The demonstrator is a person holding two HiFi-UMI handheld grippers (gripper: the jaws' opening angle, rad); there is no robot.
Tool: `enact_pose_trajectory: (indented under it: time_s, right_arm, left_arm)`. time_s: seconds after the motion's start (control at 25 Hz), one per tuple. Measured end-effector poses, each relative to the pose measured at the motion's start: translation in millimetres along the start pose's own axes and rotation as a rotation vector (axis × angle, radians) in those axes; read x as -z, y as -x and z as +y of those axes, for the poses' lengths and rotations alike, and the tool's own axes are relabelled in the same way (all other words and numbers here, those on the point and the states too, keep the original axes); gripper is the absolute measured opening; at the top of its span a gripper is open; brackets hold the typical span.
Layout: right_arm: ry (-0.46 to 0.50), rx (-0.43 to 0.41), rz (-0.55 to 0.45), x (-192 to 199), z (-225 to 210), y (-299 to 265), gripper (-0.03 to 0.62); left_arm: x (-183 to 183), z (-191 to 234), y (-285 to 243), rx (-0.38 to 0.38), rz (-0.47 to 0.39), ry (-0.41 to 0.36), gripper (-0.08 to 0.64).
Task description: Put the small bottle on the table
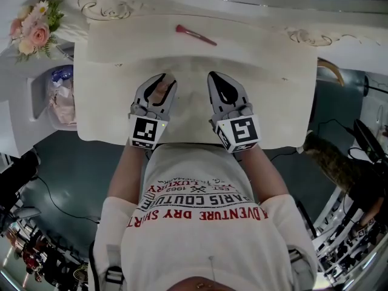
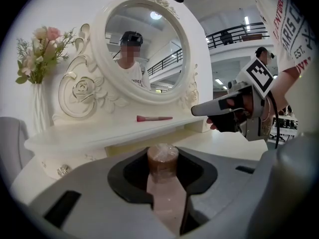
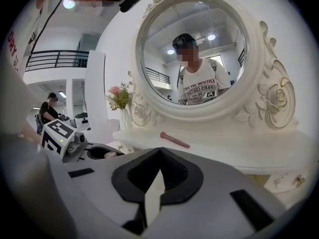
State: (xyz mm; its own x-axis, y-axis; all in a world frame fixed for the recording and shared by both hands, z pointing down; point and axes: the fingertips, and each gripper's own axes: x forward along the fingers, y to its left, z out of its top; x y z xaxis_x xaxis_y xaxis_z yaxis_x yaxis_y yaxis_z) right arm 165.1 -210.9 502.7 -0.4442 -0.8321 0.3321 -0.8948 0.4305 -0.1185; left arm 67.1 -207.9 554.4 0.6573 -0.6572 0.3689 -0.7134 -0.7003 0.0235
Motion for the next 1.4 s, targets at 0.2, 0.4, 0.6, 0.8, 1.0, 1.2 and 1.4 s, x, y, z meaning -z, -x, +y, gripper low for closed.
enact_pose_trajectory:
  time_s: [0.2, 0.4, 0.6, 0.8, 1.0, 1.2, 1.4]
  right_arm:
    - [0.01, -0.005, -0.015, -7.1, 5.3, 6.1, -0.002]
    - [0.008, -0.012, -0.031, -16.4, 20.0, 20.0, -0.002]
    - [0.037, -0.015, -0.088, -37.2, 28.0, 28.4, -0.002]
    - [0.046, 0.0, -0.126, -59.8, 37.5, 49.8, -0.002]
    - [0.078, 0.009, -0.184, -86.5, 44.7, 64.3, -0.002]
    - [0.082, 0.019, -0.221, -104.2, 51.5, 81.3, -0.002]
    - [0.091, 0.02, -0.249, -116.2, 53.5, 91.5, -0.002]
  left_arm:
    - [-2.8, -4.6, 0.8, 0.005, -0.004, 0.012, 0.164]
    - [-20.5, -9.5, 15.1, -0.012, -0.014, 0.005, 0.224]
    - [-55.0, -1.6, 32.9, -0.034, -0.073, 0.003, 0.222]
    - [-85.5, -1.0, 69.5, -0.056, -0.11, -0.021, 0.097]
    - [-118.9, 3.7, 91.6, -0.066, -0.166, -0.028, 0.015]
    - [-143.5, 2.5, 110.4, -0.068, -0.167, -0.051, 0.008]
    - [-157.5, 5.4, 124.5, -0.069, -0.179, -0.08, 0.006]
